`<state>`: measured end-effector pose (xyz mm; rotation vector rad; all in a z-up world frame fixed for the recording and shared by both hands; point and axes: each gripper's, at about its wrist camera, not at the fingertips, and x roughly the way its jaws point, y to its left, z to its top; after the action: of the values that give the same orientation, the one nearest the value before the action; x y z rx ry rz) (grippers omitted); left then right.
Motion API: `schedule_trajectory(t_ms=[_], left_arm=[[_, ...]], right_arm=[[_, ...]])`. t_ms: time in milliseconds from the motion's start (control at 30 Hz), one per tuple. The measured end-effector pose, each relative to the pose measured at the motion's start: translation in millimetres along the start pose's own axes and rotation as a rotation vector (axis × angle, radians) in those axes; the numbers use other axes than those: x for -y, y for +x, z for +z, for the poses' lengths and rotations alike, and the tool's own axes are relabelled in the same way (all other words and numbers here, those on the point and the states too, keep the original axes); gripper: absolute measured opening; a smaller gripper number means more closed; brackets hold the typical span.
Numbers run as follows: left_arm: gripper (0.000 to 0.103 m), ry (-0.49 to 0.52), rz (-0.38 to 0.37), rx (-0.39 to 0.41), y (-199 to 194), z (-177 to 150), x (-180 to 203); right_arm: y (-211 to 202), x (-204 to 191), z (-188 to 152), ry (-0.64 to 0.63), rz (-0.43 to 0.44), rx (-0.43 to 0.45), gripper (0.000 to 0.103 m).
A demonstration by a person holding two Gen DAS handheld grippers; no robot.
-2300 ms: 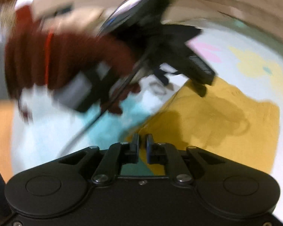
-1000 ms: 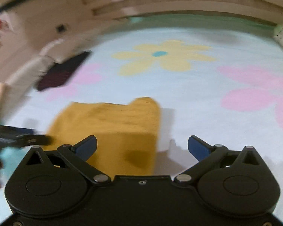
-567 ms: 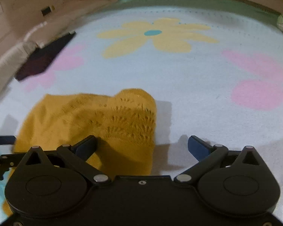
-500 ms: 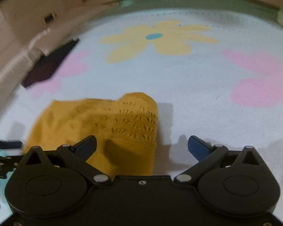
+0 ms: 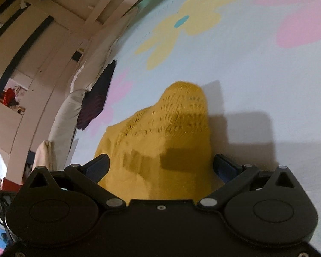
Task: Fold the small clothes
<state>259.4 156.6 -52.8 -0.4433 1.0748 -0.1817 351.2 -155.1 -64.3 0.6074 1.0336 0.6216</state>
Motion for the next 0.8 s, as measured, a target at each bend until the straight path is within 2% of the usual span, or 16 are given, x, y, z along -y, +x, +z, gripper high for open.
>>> schedule_trajectory(t_ms=[100,333,467,600,800], left_arm=[[0.102,-0.012,-0.021,0.027,5.4,5.7,-0.7],[0.102,0.013,-0.061,0.066,12.8,13.6,3.6],[0.102,0.025,-0.11,0.051,4.5,11.9,-3.6],[0.102,-0.031,-0.158,0.032,-6.9,8.8,-21.4],[0.102,-0.087,-0.162,0.009,-13.4,6.9,-33.8]], right_arm=[[13.4,3.3,6.0,0.001,0.058,0.003,0.103],[20.0,-0.1,16.2,-0.029,0.091,-0.029,0.103],[19.1,0.6,15.8,-0.065,0.112,-0.044,0.103],[18.4,2.0,14.9,-0.072,0.125,-0.039,0.103],[16.2,0.6,12.2,-0.081,0.126,-0.037,0.103]])
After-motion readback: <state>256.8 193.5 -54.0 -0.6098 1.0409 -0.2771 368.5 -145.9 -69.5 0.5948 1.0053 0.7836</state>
